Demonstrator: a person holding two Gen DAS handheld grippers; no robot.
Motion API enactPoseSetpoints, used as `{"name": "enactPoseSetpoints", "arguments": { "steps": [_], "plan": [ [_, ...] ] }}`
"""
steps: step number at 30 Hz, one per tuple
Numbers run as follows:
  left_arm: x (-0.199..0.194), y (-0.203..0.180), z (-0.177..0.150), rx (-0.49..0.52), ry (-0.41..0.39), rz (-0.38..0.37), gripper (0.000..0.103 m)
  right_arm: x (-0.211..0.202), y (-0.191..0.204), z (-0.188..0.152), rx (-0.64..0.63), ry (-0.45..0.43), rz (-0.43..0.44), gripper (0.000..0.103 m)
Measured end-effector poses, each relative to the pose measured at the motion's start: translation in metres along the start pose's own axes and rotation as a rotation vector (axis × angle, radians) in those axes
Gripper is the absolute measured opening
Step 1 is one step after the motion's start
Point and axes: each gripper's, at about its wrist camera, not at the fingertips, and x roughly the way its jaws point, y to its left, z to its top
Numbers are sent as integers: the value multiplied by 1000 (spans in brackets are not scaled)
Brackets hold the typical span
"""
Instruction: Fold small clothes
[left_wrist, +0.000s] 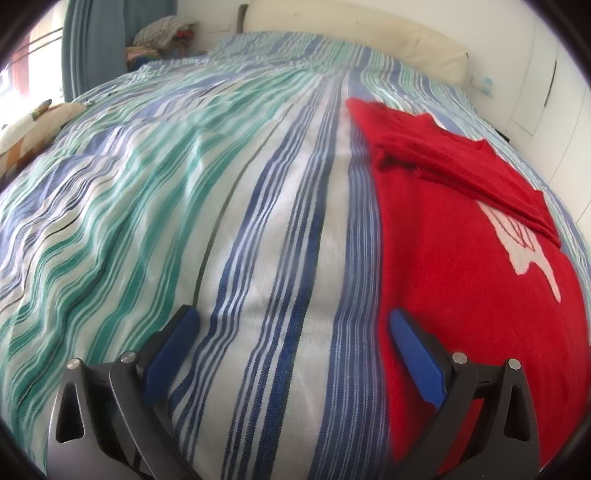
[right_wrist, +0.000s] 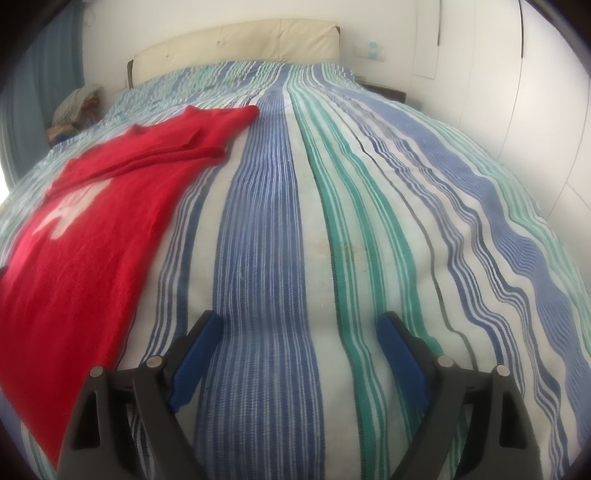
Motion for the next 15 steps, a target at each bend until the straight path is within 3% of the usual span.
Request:
{"name": "enactPoseSetpoints", "arguments": {
  "steps": [15],
  "plan": [
    [1, -1, -1, 4, 3, 6, 102, 1, -1, 0, -1, 1, -3, 87]
  ]
}}
